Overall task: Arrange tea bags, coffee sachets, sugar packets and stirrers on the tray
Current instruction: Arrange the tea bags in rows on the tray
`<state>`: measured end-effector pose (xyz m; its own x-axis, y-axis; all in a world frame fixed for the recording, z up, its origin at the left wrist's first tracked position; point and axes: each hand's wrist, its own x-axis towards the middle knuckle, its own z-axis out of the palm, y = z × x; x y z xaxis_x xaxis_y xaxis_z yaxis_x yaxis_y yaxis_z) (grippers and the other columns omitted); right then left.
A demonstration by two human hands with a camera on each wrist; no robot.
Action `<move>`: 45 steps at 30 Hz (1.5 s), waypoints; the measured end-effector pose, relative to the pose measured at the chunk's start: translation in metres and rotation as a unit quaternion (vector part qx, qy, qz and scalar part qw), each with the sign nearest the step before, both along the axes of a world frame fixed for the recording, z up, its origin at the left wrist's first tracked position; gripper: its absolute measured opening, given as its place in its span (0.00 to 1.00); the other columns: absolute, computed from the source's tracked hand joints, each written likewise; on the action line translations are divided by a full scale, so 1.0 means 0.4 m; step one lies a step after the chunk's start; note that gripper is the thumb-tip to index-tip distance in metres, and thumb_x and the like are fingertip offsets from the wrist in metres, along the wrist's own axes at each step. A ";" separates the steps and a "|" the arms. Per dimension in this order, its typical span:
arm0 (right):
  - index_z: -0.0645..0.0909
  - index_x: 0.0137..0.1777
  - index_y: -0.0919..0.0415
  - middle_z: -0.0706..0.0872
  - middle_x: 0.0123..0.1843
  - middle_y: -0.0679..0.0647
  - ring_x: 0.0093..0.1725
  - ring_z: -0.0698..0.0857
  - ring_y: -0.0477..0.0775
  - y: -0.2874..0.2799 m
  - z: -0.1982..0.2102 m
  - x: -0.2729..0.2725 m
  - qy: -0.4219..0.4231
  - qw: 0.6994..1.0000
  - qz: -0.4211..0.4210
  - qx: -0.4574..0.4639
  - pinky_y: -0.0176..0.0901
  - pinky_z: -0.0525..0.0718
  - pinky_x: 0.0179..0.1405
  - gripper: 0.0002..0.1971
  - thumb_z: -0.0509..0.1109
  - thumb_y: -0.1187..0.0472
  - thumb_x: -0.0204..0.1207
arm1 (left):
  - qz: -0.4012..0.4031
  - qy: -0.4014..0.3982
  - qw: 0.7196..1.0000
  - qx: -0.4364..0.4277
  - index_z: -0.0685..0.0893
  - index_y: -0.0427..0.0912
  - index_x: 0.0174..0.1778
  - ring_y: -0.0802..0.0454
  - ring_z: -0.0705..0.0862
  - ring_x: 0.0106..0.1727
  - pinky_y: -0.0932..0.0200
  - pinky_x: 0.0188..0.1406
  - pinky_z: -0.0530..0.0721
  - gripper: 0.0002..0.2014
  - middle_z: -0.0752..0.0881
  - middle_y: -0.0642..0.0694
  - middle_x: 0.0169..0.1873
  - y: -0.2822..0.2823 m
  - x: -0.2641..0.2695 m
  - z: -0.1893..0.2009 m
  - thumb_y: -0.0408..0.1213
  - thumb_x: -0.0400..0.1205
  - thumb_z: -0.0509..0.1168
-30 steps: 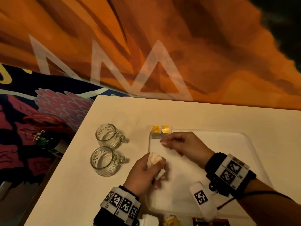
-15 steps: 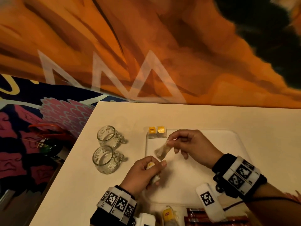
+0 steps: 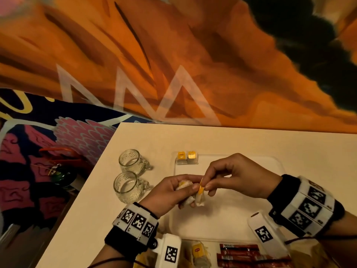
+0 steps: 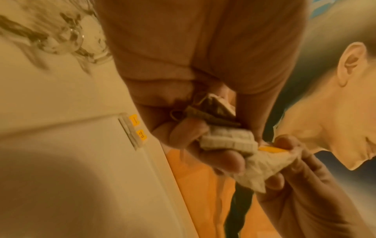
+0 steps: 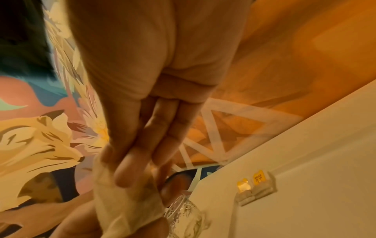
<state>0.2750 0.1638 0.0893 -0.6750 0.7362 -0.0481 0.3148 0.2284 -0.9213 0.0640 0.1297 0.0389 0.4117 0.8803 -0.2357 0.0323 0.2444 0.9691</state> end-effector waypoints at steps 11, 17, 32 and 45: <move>0.85 0.52 0.61 0.89 0.44 0.54 0.36 0.87 0.54 -0.014 -0.088 0.001 0.055 0.979 -0.173 -0.090 0.45 0.84 0.32 0.16 0.79 0.55 0.67 | 0.193 -0.019 0.981 -0.017 0.84 0.39 0.40 0.51 0.80 0.26 0.64 0.22 0.69 0.03 0.86 0.38 0.28 0.003 0.015 -0.048 0.33 0.79 0.70; 0.84 0.44 0.64 0.85 0.34 0.52 0.33 0.85 0.51 0.002 -0.174 -0.019 0.051 0.972 -0.215 -0.076 0.43 0.83 0.32 0.02 0.74 0.66 0.75 | 0.198 0.010 0.980 -0.014 0.86 0.39 0.44 0.49 0.81 0.31 0.60 0.25 0.72 0.03 0.86 0.41 0.31 0.014 0.026 -0.076 0.35 0.79 0.69; 0.83 0.41 0.53 0.87 0.34 0.49 0.35 0.84 0.50 0.261 -0.341 0.014 -0.212 0.941 -0.262 -0.046 0.46 0.84 0.44 0.04 0.72 0.56 0.77 | 0.264 -0.001 0.957 -0.119 0.84 0.41 0.55 0.54 0.88 0.32 0.63 0.22 0.81 0.09 0.87 0.39 0.41 0.049 -0.006 -0.157 0.31 0.80 0.68; 0.88 0.46 0.56 0.90 0.46 0.54 0.48 0.86 0.55 0.327 -0.340 -0.041 -0.272 0.908 -0.317 0.010 0.38 0.75 0.40 0.07 0.74 0.53 0.75 | 0.273 -0.082 0.943 -0.172 0.81 0.32 0.60 0.33 0.89 0.46 0.32 0.49 0.85 0.12 0.88 0.28 0.49 0.064 -0.004 -0.179 0.27 0.85 0.55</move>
<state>0.2587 0.2948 -0.0467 0.0052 0.9732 -0.2300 0.7965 -0.1431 -0.5875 0.0625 0.1553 -0.0325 -0.0244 0.8548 -0.5184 -0.3334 0.4820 0.8103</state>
